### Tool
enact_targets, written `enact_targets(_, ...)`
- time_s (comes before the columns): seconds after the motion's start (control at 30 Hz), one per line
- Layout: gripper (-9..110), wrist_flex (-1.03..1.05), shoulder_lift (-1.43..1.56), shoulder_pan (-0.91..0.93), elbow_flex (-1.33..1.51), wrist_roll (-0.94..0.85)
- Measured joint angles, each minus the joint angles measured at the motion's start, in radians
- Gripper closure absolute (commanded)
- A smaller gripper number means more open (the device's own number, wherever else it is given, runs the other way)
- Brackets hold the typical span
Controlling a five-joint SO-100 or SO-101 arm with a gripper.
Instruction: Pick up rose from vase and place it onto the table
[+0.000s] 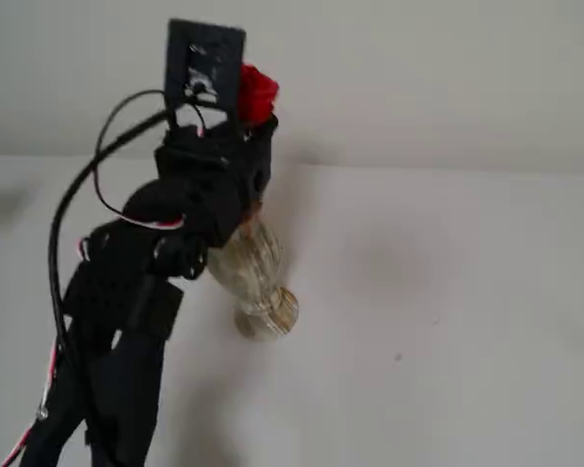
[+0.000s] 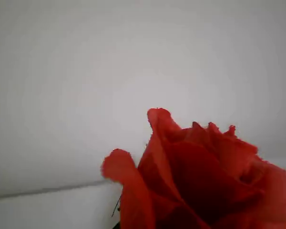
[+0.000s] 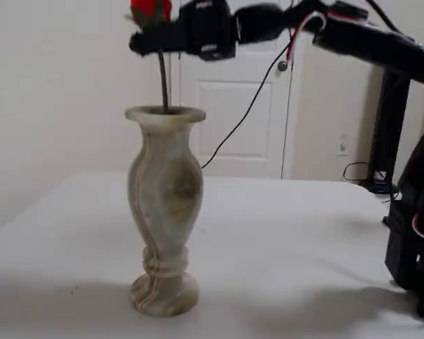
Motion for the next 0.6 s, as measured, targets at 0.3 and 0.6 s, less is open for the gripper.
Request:
enact_targets(0.3,101,0.089,-0.046,0.086,-0.305,-0.178)
enact_targets(0.6,101,0.103,-0.048,0.218,-0.414,-0.371)
